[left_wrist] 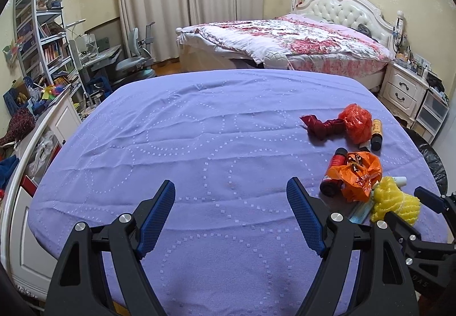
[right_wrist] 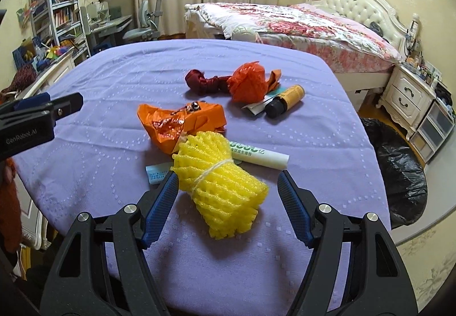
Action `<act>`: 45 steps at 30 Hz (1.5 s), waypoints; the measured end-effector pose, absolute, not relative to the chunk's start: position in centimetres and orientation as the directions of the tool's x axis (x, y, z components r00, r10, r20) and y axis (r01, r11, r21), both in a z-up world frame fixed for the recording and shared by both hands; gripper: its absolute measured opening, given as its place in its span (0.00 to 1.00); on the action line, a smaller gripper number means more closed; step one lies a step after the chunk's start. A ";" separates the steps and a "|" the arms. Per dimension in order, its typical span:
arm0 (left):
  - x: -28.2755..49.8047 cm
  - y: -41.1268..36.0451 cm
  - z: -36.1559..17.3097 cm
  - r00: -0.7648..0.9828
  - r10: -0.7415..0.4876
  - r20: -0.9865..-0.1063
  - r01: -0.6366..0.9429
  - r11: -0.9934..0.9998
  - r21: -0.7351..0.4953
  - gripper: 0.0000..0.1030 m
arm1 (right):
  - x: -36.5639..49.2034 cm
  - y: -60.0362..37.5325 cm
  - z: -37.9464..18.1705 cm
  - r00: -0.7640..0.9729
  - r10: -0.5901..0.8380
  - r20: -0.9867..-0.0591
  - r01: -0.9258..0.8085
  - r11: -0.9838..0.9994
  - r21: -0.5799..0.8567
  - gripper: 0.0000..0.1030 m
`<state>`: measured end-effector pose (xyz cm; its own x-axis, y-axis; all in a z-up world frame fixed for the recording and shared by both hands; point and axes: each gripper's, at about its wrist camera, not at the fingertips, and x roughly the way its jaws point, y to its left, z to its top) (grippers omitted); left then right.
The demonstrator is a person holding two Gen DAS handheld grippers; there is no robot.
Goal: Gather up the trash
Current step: 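Return the right gripper to the table and grasp the yellow foam net, then grasp the orange plastic bag with the left gripper while the right holds the yellow net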
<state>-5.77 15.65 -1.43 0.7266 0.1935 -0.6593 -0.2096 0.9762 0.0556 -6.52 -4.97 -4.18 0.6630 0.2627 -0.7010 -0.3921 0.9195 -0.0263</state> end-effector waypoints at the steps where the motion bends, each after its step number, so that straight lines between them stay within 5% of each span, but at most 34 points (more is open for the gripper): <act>1: -5.7 15.6 -1.4 0.727 0.191 -0.660 -0.206 0.977 0.055 0.76 | -6.5 -4.8 -4.3 0.657 0.265 -0.706 -0.398 0.917 -0.027 0.63; 9: -5.6 14.5 -1.4 0.731 0.158 -0.663 -0.171 0.984 0.046 0.76 | -6.7 -4.9 -4.5 0.641 0.280 -0.715 -0.417 0.909 -0.018 0.49; 21: -4.8 10.5 -1.0 0.750 0.077 -0.657 -0.084 0.996 0.022 0.76 | -6.7 -9.8 -0.8 0.748 0.220 -0.626 -0.292 0.956 -0.013 0.48; 37: -1.5 4.8 -3.5 0.726 0.010 -0.688 0.019 0.999 0.035 0.76 | -4.7 -15.1 -1.4 0.766 0.155 -0.623 -0.169 0.985 0.037 0.49; 45: -1.5 4.1 -3.5 0.751 0.005 -0.660 0.042 0.998 0.056 0.54 | -4.3 -15.6 -1.9 0.762 0.159 -0.628 -0.165 0.985 0.049 0.49</act>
